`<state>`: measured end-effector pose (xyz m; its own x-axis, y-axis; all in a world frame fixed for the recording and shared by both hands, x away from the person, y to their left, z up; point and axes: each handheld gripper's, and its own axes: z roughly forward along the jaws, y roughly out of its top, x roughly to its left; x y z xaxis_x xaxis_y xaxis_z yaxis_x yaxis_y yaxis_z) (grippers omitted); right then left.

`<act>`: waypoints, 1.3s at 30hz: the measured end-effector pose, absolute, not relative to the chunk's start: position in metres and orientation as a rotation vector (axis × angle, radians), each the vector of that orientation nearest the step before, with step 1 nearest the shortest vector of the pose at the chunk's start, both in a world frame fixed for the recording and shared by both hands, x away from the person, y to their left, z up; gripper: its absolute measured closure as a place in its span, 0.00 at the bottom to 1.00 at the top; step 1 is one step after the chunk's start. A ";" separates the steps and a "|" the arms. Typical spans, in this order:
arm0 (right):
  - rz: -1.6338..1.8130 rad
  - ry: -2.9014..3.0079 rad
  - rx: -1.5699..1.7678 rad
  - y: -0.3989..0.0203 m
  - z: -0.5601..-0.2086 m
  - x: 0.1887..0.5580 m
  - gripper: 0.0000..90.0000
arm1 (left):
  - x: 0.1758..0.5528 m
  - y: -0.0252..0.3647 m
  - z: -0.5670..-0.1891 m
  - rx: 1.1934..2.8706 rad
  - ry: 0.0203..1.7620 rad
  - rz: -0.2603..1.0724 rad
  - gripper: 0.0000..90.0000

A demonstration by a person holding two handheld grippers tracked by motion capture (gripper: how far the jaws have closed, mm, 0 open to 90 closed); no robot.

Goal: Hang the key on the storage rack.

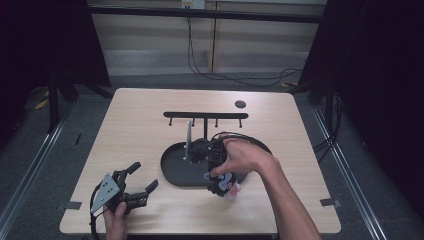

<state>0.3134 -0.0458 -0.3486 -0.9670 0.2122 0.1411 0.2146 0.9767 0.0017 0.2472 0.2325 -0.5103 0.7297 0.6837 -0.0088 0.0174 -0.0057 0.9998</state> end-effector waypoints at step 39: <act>-0.092 -3.021 -0.455 -0.072 -0.308 0.380 0.97 | 0.247 0.232 -0.510 1.500 0.615 0.591 0.17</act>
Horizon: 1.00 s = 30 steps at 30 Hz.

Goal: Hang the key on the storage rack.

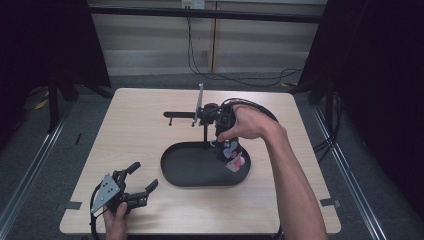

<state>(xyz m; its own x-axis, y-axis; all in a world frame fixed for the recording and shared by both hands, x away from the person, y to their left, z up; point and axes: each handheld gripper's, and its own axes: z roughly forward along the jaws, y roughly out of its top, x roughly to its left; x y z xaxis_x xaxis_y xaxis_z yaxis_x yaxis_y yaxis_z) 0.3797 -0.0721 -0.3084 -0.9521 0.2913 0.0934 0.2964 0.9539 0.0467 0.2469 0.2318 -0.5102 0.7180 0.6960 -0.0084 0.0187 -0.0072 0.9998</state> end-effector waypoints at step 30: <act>-0.076 -3.017 -0.540 -0.077 -0.295 0.412 0.97 | 0.246 0.230 -0.510 1.470 0.690 0.664 0.17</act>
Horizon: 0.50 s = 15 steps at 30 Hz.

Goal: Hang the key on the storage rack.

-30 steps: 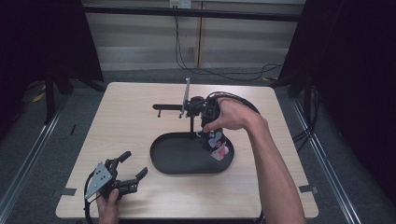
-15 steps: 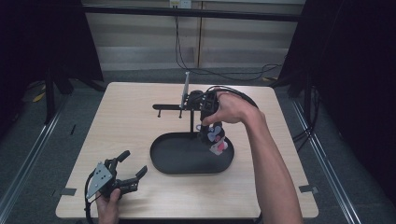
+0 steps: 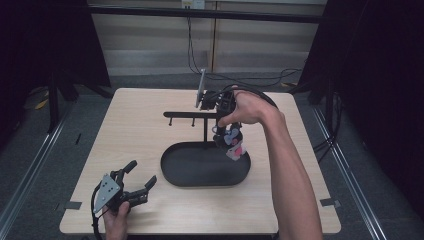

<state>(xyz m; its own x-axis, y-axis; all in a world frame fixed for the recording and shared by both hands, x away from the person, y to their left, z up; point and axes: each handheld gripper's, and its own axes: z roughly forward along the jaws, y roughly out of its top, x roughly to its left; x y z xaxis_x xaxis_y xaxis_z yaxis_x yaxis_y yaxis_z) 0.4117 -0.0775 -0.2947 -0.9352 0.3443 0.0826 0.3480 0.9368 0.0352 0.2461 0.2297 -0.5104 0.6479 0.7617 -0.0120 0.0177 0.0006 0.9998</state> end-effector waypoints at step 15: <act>-0.069 -3.008 -0.590 -0.082 -0.299 0.425 0.97 | 0.246 0.229 -0.510 1.467 0.689 0.662 0.17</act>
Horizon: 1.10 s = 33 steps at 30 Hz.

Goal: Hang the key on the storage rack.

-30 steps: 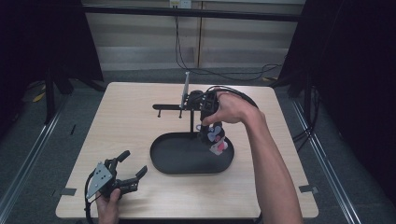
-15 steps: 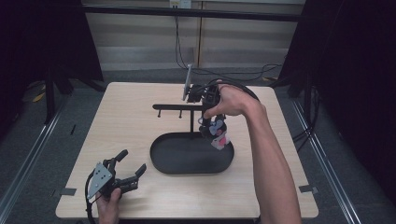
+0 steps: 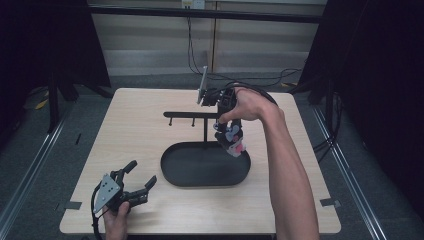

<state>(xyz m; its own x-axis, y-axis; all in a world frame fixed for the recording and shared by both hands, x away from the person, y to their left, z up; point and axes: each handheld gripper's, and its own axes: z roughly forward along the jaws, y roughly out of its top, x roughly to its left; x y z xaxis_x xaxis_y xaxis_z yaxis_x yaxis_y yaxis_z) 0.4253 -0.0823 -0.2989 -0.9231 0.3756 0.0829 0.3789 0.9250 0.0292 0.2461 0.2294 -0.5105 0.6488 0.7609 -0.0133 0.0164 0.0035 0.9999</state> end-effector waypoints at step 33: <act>-0.148 -2.957 -0.635 -0.095 -0.317 0.439 0.95 | 0.246 0.230 -0.510 1.474 0.681 0.655 0.17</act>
<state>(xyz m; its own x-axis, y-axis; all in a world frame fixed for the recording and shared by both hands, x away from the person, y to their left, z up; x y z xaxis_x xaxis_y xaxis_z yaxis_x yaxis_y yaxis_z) 0.4387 -0.0951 -0.3169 -0.9059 0.4027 0.1308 0.4138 0.9076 0.0715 0.2462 0.2299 -0.5104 0.6566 0.7541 -0.0108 0.0177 -0.0012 0.9998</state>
